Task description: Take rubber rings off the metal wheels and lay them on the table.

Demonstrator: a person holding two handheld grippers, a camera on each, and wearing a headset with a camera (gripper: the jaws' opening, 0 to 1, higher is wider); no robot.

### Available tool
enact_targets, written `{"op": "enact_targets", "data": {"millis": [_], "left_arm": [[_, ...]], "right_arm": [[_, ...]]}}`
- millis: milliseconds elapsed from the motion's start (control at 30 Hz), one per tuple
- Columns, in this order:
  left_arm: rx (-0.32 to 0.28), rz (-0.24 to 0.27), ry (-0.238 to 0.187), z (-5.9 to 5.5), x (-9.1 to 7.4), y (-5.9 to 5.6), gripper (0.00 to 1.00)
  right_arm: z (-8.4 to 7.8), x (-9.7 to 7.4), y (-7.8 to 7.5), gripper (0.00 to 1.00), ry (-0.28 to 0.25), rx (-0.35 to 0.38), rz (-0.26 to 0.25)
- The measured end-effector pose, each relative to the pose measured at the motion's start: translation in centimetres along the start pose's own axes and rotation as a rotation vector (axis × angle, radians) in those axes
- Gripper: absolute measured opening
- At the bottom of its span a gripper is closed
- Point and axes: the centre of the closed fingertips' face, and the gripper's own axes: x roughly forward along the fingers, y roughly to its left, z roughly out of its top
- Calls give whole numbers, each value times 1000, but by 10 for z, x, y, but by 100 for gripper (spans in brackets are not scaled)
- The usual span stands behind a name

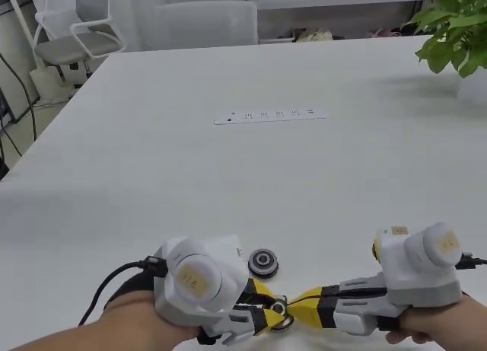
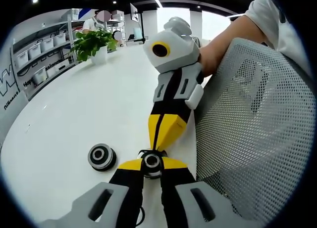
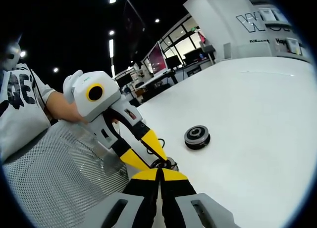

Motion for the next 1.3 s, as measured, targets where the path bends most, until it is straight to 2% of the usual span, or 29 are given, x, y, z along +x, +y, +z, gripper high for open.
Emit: {"op": "enact_targets", "data": {"millis": [867,1133,1200,1267,1300], "left_arm": [[4,3,-1,1,0,0,7],[2,3,-3,0,1,0,7],[1,3,-4,0,1,0,7],[1,4,-5,0,1,0,7],[0,4,-7,0,1,0,7]], "right_arm": [[8,1,7,0,-28,-11,31],[12,-1,9,0,-56,24,47],[12,0,8,0,-53,20,41],[6,-1,0,0,-20,-9,-1],[6,0,0,0,-20,-4,0]]}}
